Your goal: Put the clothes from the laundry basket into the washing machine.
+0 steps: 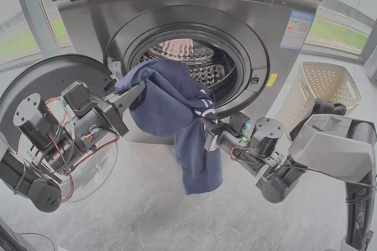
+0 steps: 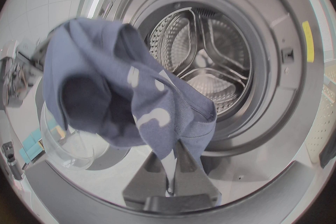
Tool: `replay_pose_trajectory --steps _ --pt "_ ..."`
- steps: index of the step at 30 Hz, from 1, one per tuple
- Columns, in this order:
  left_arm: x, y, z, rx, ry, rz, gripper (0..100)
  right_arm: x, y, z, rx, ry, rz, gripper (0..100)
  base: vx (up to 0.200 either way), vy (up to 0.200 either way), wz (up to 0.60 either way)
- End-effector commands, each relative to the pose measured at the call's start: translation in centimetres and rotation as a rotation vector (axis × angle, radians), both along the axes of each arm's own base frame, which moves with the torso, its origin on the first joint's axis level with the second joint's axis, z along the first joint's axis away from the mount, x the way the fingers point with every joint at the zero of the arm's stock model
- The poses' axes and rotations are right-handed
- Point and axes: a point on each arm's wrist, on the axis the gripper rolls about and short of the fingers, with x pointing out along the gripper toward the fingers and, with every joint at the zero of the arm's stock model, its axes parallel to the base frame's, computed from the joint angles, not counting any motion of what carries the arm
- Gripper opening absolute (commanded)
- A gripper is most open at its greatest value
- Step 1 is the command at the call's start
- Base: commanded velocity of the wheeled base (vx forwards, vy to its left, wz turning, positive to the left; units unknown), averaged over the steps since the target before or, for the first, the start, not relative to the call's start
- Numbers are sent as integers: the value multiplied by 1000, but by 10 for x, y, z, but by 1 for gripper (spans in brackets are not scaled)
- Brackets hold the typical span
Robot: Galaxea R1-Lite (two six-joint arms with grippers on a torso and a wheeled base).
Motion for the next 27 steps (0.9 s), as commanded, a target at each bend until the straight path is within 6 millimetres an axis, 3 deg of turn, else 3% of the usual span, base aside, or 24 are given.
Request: replay_pose_trajectory --steps 1,12,22,23,27 --pt "5 4 -22 39 81 19 0 -5 -18 41 54 -68 -35 0 0 0 0" --pt "14 5 -88 203 270 19 0 -26 -27 90 134 -149 -36 0 0 0 0" --pt "11 3 -121 285 367 -43 0 -32 -26 97 147 -156 -33 0 0 0 0" --pt "10 4 -122 290 372 -46 100 -32 -26 97 147 -156 -33 0 0 0 0" --pt "2 6 -128 307 408 -58 100 -30 -25 98 149 -162 -35 0 0 0 0"
